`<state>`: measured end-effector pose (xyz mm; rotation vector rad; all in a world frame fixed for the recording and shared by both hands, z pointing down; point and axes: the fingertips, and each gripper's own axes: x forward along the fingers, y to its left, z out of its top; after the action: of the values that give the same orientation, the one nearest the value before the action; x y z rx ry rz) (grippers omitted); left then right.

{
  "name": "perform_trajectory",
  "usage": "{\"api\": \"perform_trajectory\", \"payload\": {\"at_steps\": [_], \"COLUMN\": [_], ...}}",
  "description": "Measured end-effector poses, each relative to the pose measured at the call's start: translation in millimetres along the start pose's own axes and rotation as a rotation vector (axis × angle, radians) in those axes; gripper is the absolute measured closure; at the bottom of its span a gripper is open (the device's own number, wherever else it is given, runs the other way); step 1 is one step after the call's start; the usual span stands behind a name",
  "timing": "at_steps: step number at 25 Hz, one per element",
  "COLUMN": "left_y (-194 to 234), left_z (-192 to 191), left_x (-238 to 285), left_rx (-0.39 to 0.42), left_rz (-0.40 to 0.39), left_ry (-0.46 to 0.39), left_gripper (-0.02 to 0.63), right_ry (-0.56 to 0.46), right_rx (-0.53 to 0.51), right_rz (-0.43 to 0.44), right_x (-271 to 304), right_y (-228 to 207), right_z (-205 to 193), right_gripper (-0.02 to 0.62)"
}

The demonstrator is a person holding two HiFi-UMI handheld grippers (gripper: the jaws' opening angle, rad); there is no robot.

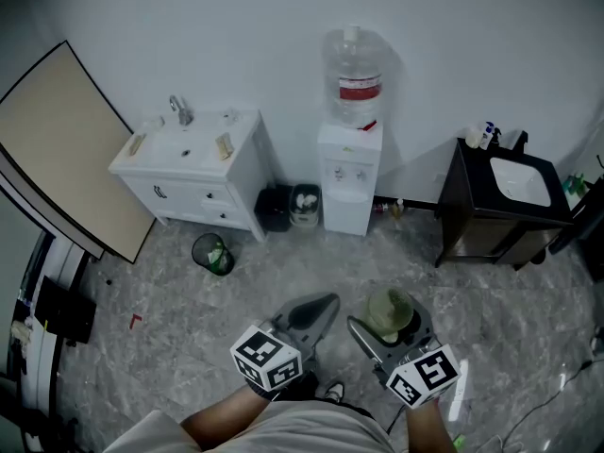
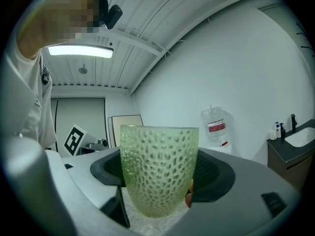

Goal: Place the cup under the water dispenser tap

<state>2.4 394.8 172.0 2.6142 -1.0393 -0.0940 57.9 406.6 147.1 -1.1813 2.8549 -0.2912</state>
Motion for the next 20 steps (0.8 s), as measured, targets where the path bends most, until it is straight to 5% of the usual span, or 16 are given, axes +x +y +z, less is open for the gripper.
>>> {"api": "perform_trajectory", "payload": {"at_steps": [20], "left_y": [223.4], "left_z": [67.3], "left_x": [140.4], "left_rx": [0.024], "left_rz": [-0.085], "left_ry": [0.028], "left_gripper": [0.600], "right_ry": [0.025], "right_rx": [0.026], "right_rz": [-0.127], "right_x": [225.1], "right_y": [-146.0], "right_z": [8.5], "right_gripper": [0.229]}}
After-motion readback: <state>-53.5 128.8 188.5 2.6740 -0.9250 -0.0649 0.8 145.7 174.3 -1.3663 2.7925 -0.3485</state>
